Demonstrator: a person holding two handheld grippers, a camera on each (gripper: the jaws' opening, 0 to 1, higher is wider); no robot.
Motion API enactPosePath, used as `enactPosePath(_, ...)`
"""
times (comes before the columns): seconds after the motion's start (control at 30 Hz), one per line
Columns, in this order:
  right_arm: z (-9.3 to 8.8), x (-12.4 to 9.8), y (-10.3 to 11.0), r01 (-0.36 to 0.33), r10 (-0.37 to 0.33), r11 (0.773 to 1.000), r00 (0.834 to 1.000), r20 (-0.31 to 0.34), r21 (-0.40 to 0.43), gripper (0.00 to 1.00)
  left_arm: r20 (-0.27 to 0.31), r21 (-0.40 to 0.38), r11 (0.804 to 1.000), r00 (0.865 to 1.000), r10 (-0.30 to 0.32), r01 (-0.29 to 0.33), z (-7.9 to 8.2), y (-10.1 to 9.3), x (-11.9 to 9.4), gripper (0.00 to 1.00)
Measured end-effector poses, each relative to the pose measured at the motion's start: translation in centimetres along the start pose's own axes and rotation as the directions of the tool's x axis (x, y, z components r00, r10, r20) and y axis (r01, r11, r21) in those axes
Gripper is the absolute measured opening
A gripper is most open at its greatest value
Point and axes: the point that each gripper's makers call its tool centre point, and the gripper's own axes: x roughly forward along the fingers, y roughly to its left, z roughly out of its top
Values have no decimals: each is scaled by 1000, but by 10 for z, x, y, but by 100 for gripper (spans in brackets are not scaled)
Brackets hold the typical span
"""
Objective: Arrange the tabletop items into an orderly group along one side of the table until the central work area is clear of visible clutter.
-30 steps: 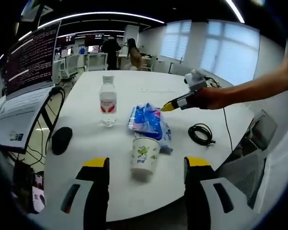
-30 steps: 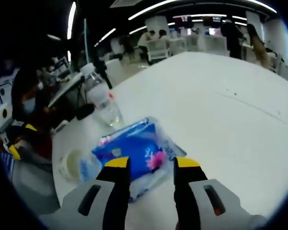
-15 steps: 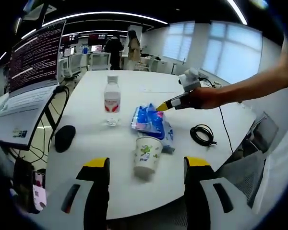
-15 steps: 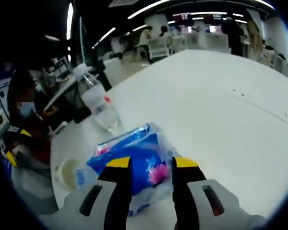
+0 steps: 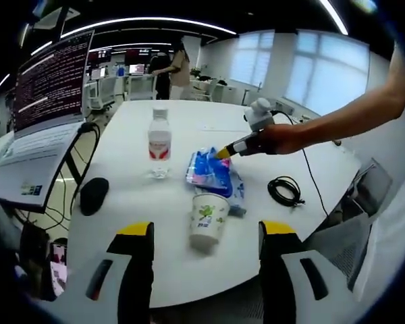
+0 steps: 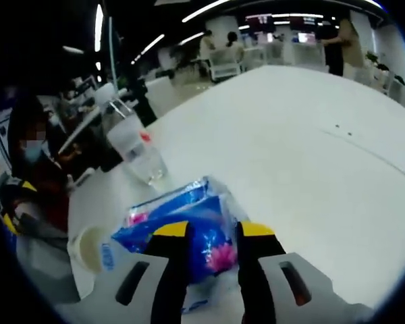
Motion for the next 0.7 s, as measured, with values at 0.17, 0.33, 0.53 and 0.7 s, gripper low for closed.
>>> enactPosePath(0.17,-4,0,-2,10,-10,1000,1000,-11,0,10,0,0,1000,1000,6,-6,1,3,0,63)
enactPosePath(0.33,-12,-4,-6,13,-13,999,1000,-3,30,0,3,-1,1000,1000,9,-9,3,4,0,63)
enactPosePath(0.53,-15,-13,-8,23,-23,999,1000,6,31,0,4,4,1000,1000,6,-6,4,3,3,63)
enactPosePath(0.7,-15,-23,-10,33,-35,998,999,30,53,0,7,6,1000,1000,0,0,6,1,4,62)
